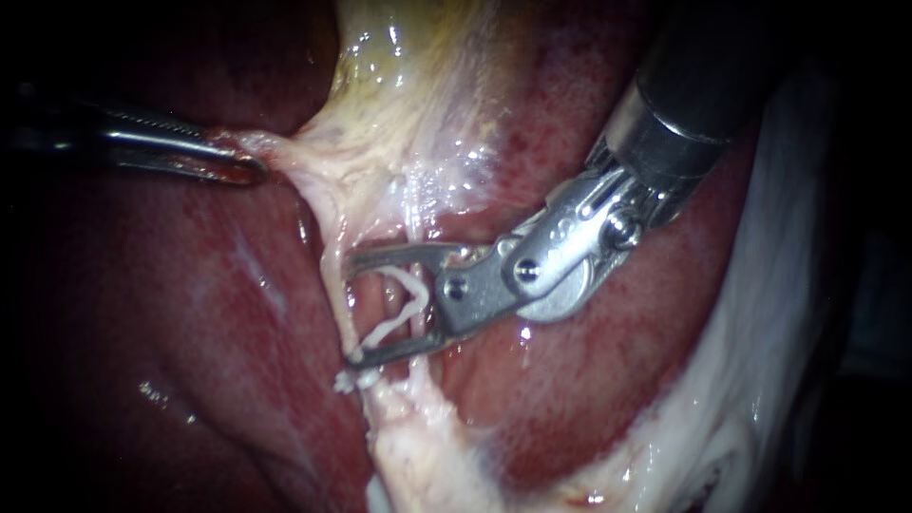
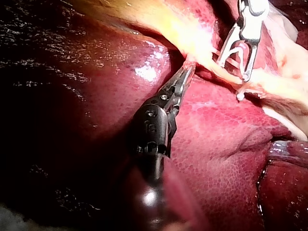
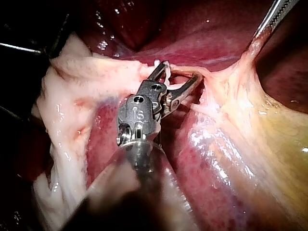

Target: Clipping second clip left tube

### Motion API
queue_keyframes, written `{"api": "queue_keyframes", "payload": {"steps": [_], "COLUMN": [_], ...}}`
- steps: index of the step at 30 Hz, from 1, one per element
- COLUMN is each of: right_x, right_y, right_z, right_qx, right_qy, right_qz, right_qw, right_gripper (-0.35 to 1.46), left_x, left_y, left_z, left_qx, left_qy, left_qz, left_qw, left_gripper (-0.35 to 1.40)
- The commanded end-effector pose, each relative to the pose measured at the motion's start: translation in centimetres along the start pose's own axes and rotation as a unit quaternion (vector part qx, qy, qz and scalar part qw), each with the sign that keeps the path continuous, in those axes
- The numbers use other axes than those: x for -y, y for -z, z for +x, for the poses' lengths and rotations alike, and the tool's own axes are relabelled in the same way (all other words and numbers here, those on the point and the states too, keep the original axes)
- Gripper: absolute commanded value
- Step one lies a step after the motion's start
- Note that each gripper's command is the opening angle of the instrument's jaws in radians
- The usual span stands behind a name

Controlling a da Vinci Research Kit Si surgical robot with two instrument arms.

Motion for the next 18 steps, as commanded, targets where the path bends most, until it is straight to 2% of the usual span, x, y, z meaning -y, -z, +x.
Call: {"api": "queue_keyframes", "payload": {"steps": [1, 5, 10, 14, 18], "right_x": [0.00, 0.01, 0.04, 0.06, 0.09], "right_y": [0.00, 0.02, 0.12, 0.19, 0.23], "right_z": [0.00, 0.00, -0.01, -0.01, -0.01], "right_qx": [0.000, 0.000, -0.002, -0.007, -0.015], "right_qy": [0.000, -0.006, -0.044, -0.088, -0.137], "right_qz": [0.000, 0.000, 0.002, 0.001, 0.000], "right_qw": [1.0000, 1.0000, 0.9990, 0.9961, 0.9904], "right_gripper": [0.50, 0.50, 0.50, 0.50, 0.50], "left_x": [0.00, 0.00, -0.01, -0.02, -0.01], "left_y": [0.00, 0.00, 0.02, 0.04, 0.06], "left_z": [0.00, 0.00, 0.00, 0.01, 0.01], "left_qx": [0.000, 0.000, 0.000, 0.000, 0.000], "left_qy": [0.000, 0.000, -0.003, -0.003, 0.000], "left_qz": [0.000, 0.000, 0.000, -0.001, -0.002], "left_qw": [1.0000, 1.0000, 1.0000, 1.0000, 1.0000], "left_gripper": [-0.35, -0.35, -0.35, -0.35, -0.35]}}
